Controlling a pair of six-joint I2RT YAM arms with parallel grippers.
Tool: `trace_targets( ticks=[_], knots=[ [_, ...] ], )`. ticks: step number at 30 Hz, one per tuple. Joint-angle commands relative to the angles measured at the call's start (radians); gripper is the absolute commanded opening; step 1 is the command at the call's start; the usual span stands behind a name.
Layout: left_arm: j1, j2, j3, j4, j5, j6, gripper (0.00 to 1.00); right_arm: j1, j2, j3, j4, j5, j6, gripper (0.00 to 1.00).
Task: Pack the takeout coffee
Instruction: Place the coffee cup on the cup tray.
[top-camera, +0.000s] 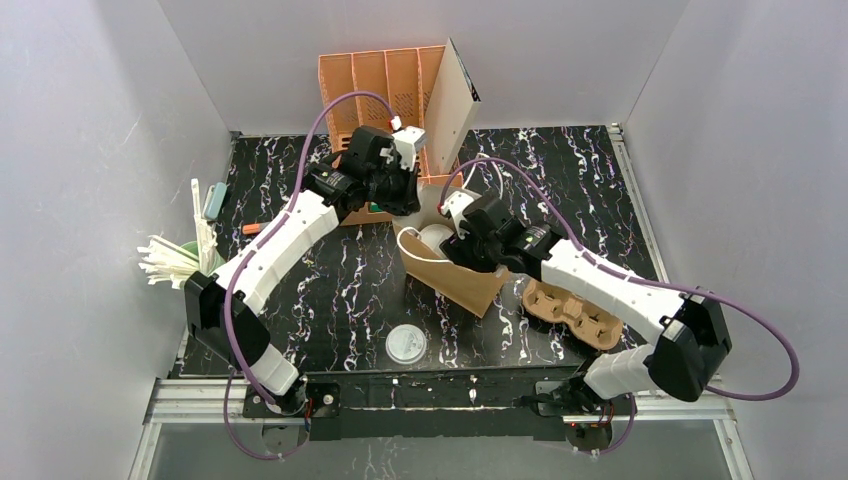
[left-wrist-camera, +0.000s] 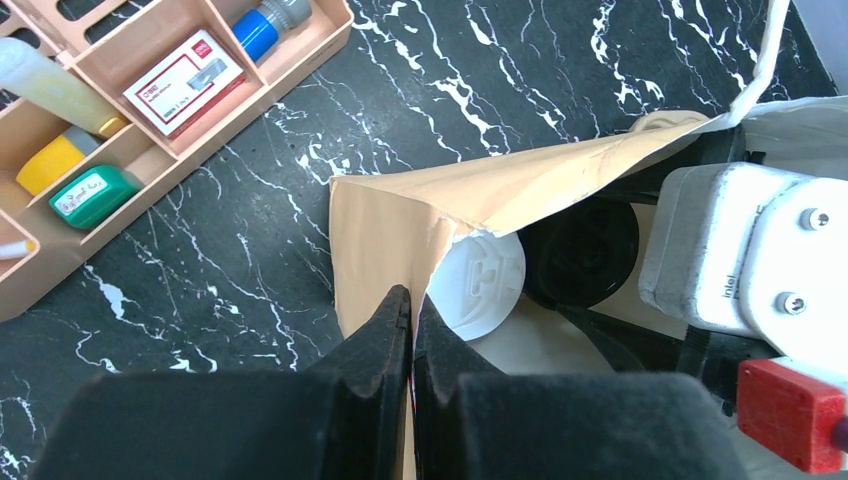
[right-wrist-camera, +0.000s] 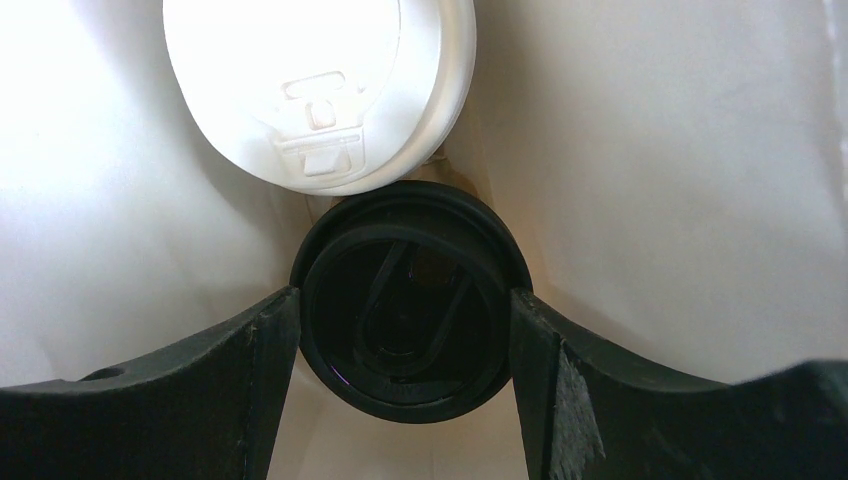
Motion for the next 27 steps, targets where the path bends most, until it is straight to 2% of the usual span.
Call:
trace_targets(
  ticks=[1,13,17,21,22,25,26,27],
  knots=[
    [0.038,-0.039,0.047,0.007,-0.027,0.007,0.00,0.003,0.091,-0.045,-0.208,-0.105,0.066,0.18],
    [0.049,-0.037,0.047,0.015,-0.004,0.002,0.00,0.002,0.140,-0.018,-0.233,-0.094,0.075,0.19],
    [0.049,-0.037,0.051,0.012,-0.014,0.007,0.00,0.002,0.125,0.010,-0.211,-0.080,0.069,0.26],
    [0.049,-0.031,0.053,0.012,-0.005,0.011,0.00,-0.001,0.130,0.067,-0.214,-0.055,0.052,0.44],
    [0.049,-0.031,0.053,0.011,-0.004,0.014,0.00,-0.002,0.129,0.081,-0.216,-0.052,0.050,0.52],
    [0.049,-0.029,0.057,-0.002,-0.011,0.028,0.00,-0.002,0.114,0.120,-0.227,-0.026,0.063,0.92],
    [0.049,-0.028,0.058,-0.006,-0.014,0.034,0.00,-0.002,0.107,0.129,-0.231,-0.009,0.070,0.98],
    [0.049,-0.028,0.059,-0.008,-0.016,0.040,0.00,-0.002,0.095,0.137,-0.229,0.007,0.077,0.98]
  ],
)
